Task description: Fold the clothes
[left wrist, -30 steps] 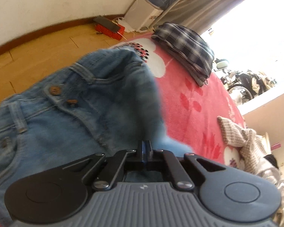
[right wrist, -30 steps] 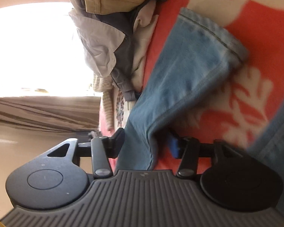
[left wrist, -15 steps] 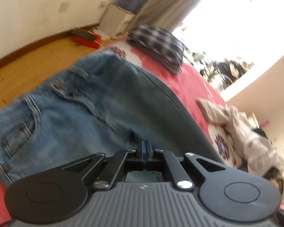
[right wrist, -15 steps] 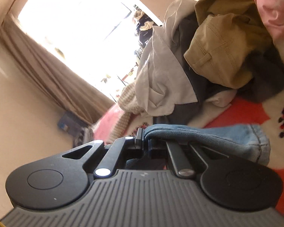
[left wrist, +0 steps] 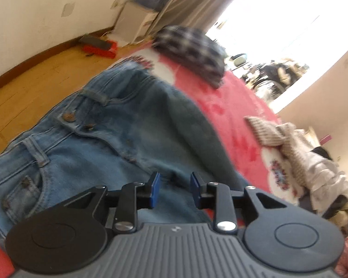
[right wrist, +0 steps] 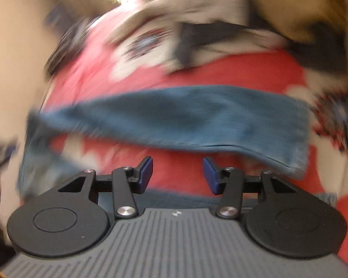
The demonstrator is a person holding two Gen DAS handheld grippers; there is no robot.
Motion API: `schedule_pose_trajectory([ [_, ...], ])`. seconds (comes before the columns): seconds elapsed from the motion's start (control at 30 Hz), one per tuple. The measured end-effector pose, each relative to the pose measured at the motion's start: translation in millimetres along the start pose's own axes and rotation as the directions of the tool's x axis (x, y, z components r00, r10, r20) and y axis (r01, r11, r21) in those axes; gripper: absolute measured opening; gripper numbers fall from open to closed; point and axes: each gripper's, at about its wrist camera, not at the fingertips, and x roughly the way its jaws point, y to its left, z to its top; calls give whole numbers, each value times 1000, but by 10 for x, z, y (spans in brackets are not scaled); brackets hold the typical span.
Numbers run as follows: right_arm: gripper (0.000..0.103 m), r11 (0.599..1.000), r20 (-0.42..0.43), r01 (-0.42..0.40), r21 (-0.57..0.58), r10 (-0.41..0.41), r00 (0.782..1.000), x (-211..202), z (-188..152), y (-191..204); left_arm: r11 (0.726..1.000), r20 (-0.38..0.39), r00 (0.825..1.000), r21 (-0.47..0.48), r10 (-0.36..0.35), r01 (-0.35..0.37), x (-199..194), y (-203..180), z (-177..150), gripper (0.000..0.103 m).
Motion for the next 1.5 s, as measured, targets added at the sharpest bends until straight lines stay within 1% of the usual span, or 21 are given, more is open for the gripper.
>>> schedule_pose_trajectory([
  [0.07,47,987,4,-71,-143,72,997,-2,201,441,1000,-19,1000,-26,7,-7,64,94,-4,29],
  [0.17,54,922,1,-198,-332,210,978,314,627,1209,997,-29,1000,-73,0,-2,136,245,-53,29],
  [0.27,59,839,-66,-315,-444,320,945,948,1030,2023,994,-38,999,-107,0,-4,172,394,-107,29],
  [0.4,61,766,-165,-421,-485,393,905,1939,1427,2938,991,-46,999,-134,14,-20,135,599,-159,29],
  [0.53,62,800,-248,-456,-389,386,889,2882,1652,3447,989,-69,998,-147,5,-15,85,768,-199,28],
  [0.63,62,839,-310,-512,-183,445,840,3422,1753,3508,991,-83,997,-136,-7,-5,28,825,-210,27],
  [0.7,62,834,-338,-548,-70,497,799,3639,1735,3510,992,-87,996,-125,-15,4,-19,849,-206,26],
  [0.77,62,846,-338,-531,-39,489,804,3754,1721,3543,994,-81,996,-112,-22,13,-98,865,-221,26],
  [0.8,54,849,-337,-528,-38,486,806,3773,1718,3559,994,-78,997,-106,-26,18,-139,874,-229,26],
  [0.83,34,848,-332,-528,-43,486,808,3763,1721,3570,994,-67,997,-103,-33,25,-189,882,-240,26],
  [0.87,19,846,-323,-531,-55,488,811,3727,1716,3578,994,-57,998,-101,-39,33,-237,892,-251,26],
  [0.9,14,843,-313,-533,-69,489,814,3685,1709,3585,994,-47,998,-102,-47,42,-269,911,-259,26],
  [1.0,10,838,-282,-531,-128,482,829,3552,1687,3642,992,-27,999,-125,-32,29,-282,1017,-280,25],
  [1.1,8,813,-253,-538,-223,485,837,3382,1670,3738,972,-89,995,-235,-36,14,-118,1232,-275,14],
  [1.13,7,796,-248,-547,-261,492,834,3288,1646,3770,958,-97,994,-285,-53,23,-86,1312,-274,8],
  [1.2,7,744,-247,-561,-363,504,828,3085,1567,3871,930,-98,991,-364,-90,48,-58,1442,-288,7],
  [1.23,6,705,-256,-574,-416,515,818,2985,1506,3935,926,-97,991,-374,-96,53,-55,1464,-297,6],
  [1.3,6,615,-290,-599,-513,532,796,2778,1341,4050,917,-95,990,-394,-108,62,-49,1509,-315,3],
  [1.4,6,458,-371,-622,-634,526,765,2461,991,4195,913,-89,989,-402,-118,72,-58,1541,-335,3],
  [1.43,6,410,-401,-628,-661,514,758,2387,849,4226,912,-85,989,-403,-120,76,-60,1543,-343,3],
  [1.5,6,331,-446,-624,-707,476,758,2315,539,4272,910,-75,989,-406,-126,85,-83,1552,-360,3],
])
